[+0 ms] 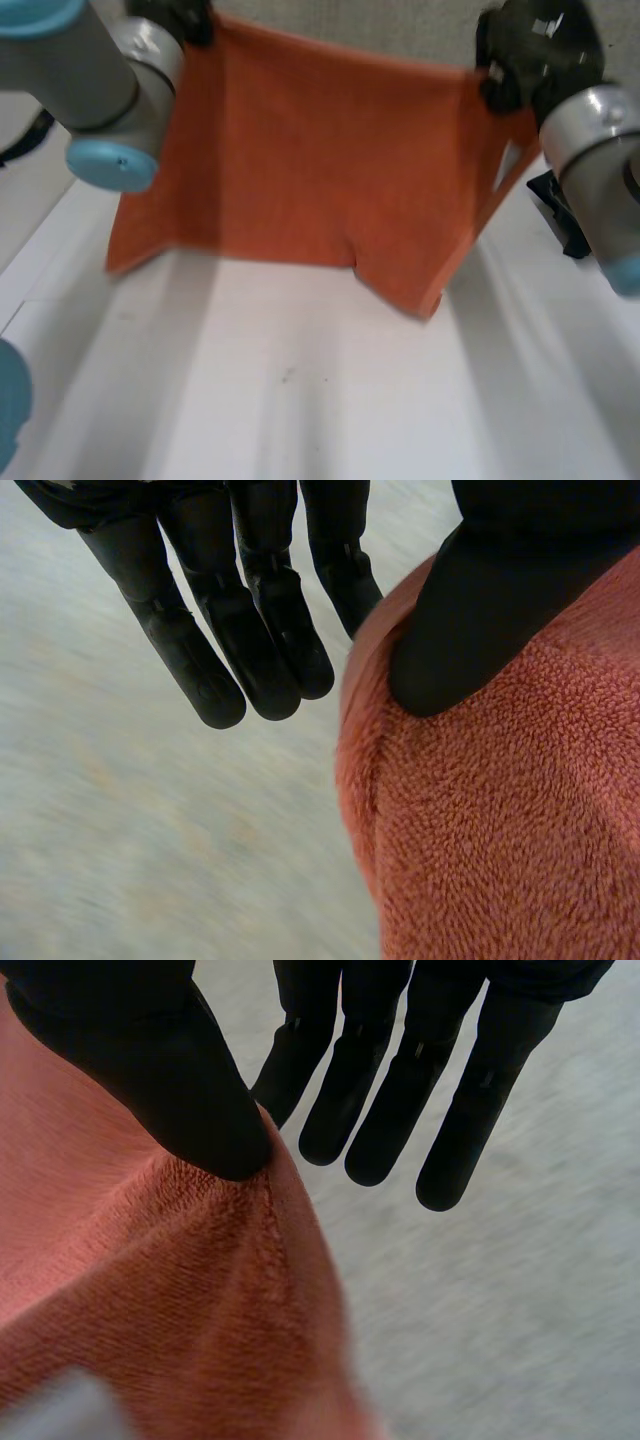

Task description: Fold the laundry.

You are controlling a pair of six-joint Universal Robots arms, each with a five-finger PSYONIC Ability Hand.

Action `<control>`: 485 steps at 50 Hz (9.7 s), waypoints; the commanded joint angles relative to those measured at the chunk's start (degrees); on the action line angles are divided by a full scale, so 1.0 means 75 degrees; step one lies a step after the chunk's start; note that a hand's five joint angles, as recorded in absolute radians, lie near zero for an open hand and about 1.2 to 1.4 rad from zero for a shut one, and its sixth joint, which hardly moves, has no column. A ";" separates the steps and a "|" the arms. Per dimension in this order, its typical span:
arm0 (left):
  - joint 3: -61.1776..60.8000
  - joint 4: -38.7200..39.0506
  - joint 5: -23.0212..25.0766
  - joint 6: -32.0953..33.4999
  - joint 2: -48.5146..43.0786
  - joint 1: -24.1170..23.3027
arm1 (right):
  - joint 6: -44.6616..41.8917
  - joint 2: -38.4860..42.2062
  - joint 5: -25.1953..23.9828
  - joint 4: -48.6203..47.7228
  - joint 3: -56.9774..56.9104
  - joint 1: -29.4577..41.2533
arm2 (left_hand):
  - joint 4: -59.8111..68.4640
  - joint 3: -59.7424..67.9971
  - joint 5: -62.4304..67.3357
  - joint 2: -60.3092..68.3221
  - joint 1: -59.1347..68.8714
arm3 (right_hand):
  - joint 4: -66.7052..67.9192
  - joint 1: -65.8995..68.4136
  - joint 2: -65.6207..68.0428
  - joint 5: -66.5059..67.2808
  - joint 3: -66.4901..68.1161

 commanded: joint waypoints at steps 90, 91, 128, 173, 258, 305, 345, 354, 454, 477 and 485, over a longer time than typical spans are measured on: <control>0.1879 -0.3538 0.2966 0.5052 -0.3937 0.1107 | -0.1581 0.1707 -0.0095 -0.0415 0.2741 0.0257 | 0.1520 0.1608 0.1836 0.1553 0.1716 | 0.1550 0.1973 0.1684 0.1651 0.1610; 0.1599 -0.3224 0.2627 0.4935 -0.3610 0.1048 | -0.1581 0.1707 -0.0095 -0.0415 0.2729 0.0234 | 0.1520 0.1608 0.1836 0.1553 0.1716 | 0.1550 0.1973 0.1684 0.1651 0.1610; -0.5564 -0.3396 0.3082 -0.2132 0.5277 0.4657 | -0.1569 -0.0556 -0.0693 0.4400 -0.1782 -0.0833 | 0.1520 0.1608 0.1836 0.1553 0.1716 | 0.1550 0.1973 0.1684 0.1651 0.1610; -0.4402 0.0881 0.2061 -0.5146 0.1361 0.3368 | -0.0515 0.2293 -0.0235 0.0450 -0.1890 -0.0493 | 0.1520 0.1608 0.1836 0.1553 0.1716 | 0.1550 0.1973 0.1684 0.1651 0.1610; -0.3314 -0.3408 0.2812 -0.4851 0.7584 0.1423 | 0.5391 0.4719 0.0888 0.0382 -0.0974 0.2356 | 0.1520 0.1608 0.1836 0.1553 0.1716 | 0.1549 0.1973 0.1683 0.1650 0.1610; -0.0515 -0.0692 0.1980 -0.4872 0.0787 0.3650 | -0.1348 0.3148 0.0290 0.0116 -0.4887 -0.0704 | 0.1520 0.1608 0.1836 0.1553 0.1716 | 0.1550 0.1973 0.1684 0.1651 0.1610; -0.7941 -0.1015 0.3362 -0.1631 0.2637 0.4680 | -0.2447 0.1814 0.0034 0.1703 0.1228 -0.0879 | 0.1520 0.1608 0.1836 0.1553 0.1716 | 0.1550 0.1973 0.1684 0.1651 0.1610; -0.9840 -0.4237 0.3479 0.1825 0.4150 0.5711 | -0.4942 -0.0308 -0.0657 0.4645 0.3021 -0.1734 | 0.1520 0.1608 0.1836 0.1553 0.1716 | 0.1550 0.1973 0.1684 0.1651 0.1610; -0.3059 -0.2271 0.1101 0.0926 -0.1413 0.2408 | -0.1686 0.5560 0.0151 0.1601 -0.2717 -0.0235 | -0.7813 -0.7726 -0.7498 -0.7780 -0.7618 | -0.7784 -0.7360 -0.7649 -0.7683 -0.7723; -0.0533 -0.1675 0.0795 -0.0211 -0.2402 0.2348 | -0.1616 0.6079 0.1101 -0.1120 -0.3225 -0.0340 | -0.7813 -0.7726 -0.7498 -0.7780 -0.7618 | -0.7784 -0.7360 -0.7649 -0.7683 -0.7723; -0.2269 -0.1334 0.0925 -0.0105 -0.1300 0.2466 | -0.1569 0.5036 0.0971 0.0497 -0.2487 -0.0516 | -0.7813 -0.7726 -0.7498 -0.7780 -0.7618 | -0.7784 -0.7360 -0.7649 -0.7683 -0.7723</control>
